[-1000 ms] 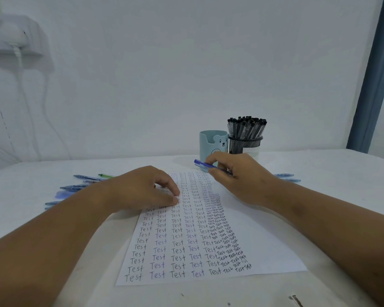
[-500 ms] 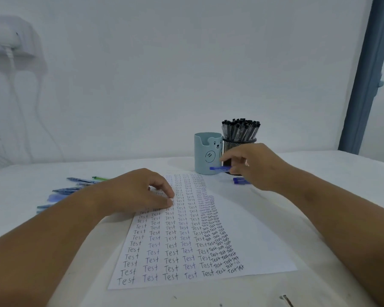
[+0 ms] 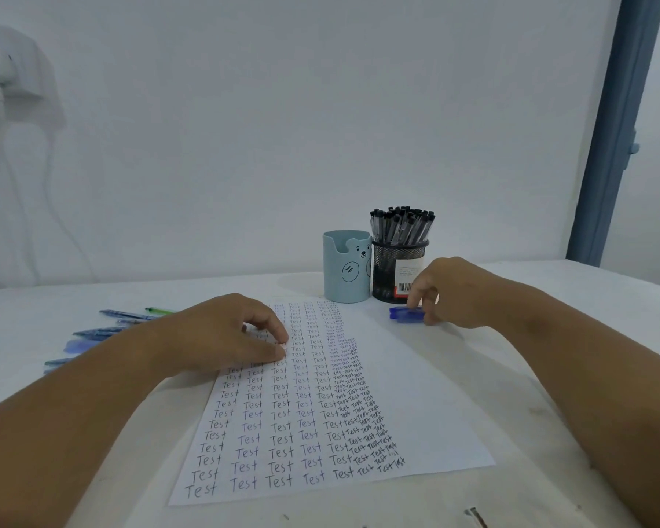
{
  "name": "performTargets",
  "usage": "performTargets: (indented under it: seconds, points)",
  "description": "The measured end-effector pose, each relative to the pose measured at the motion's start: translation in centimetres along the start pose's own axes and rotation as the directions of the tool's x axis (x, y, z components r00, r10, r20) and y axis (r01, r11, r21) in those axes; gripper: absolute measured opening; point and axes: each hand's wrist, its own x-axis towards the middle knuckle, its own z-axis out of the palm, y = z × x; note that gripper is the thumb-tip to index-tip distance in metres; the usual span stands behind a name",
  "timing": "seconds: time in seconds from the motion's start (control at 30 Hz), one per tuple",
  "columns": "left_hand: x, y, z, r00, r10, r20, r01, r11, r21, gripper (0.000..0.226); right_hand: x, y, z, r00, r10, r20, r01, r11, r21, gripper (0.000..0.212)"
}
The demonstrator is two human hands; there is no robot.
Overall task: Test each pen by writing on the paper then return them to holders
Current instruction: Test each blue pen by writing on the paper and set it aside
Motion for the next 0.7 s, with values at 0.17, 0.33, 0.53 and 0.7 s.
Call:
performTargets:
  seconds: [0.17,0.33,0.53,0.7]
  points:
    - [-0.1,0.1,0.0,1.000,0.001,0.003,-0.001,1.000,-0.001,0.013,-0.1,0.1,-0.1,1.000,0.000,-0.015,0.000,1.000,-0.023,0.026]
    - [-0.1,0.1,0.0,1.000,0.007,0.005,-0.007,1.000,-0.006,0.013,0.1,0.0,0.1,1.000,0.026,0.007,-0.026,0.999,-0.043,0.035]
    - [0.0,0.1,0.0,1.000,0.016,0.002,-0.016,1.000,0.003,0.013,-0.1,-1.4,0.8,0.993,-0.102,-0.065,0.105,0.993,0.052,0.029]
    - [-0.1,0.4,-0.1,0.999,0.029,-0.019,-0.029,1.000,-0.003,0.013,-0.7,-5.1,3.3,0.931,-0.335,-0.148,0.349,0.933,0.082,0.012]
